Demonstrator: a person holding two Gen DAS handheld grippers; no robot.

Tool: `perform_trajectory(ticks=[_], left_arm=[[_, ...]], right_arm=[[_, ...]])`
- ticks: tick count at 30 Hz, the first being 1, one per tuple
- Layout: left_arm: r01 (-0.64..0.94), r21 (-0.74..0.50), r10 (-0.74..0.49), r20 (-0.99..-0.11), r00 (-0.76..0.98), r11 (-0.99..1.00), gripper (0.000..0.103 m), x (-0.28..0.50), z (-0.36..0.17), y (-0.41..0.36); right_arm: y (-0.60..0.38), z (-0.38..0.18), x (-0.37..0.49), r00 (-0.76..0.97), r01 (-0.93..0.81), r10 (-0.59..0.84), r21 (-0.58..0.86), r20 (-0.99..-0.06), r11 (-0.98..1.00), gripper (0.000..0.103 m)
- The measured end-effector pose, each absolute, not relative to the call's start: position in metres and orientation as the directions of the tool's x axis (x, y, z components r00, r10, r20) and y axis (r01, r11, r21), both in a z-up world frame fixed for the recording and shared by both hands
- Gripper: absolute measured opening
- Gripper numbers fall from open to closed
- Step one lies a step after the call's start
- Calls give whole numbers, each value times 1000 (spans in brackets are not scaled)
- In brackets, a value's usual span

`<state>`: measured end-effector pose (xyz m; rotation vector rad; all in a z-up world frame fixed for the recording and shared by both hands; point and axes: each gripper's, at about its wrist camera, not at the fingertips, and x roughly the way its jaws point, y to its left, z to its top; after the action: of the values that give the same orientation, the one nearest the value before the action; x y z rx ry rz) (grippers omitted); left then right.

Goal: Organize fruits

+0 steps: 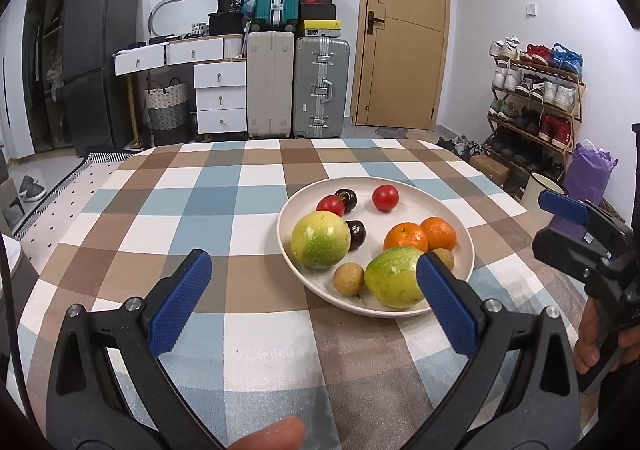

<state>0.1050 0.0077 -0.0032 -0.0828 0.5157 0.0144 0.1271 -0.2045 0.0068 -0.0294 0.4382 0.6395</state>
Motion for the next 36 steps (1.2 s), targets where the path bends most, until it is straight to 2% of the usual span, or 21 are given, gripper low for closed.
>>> perform_trajectory(ticks=[36], left_arm=[[-35, -87, -14, -501, 865, 996, 102, 106, -4, 8]], right_arm=[[-204, 5, 129, 713, -579, 565, 105, -416, 808, 103]])
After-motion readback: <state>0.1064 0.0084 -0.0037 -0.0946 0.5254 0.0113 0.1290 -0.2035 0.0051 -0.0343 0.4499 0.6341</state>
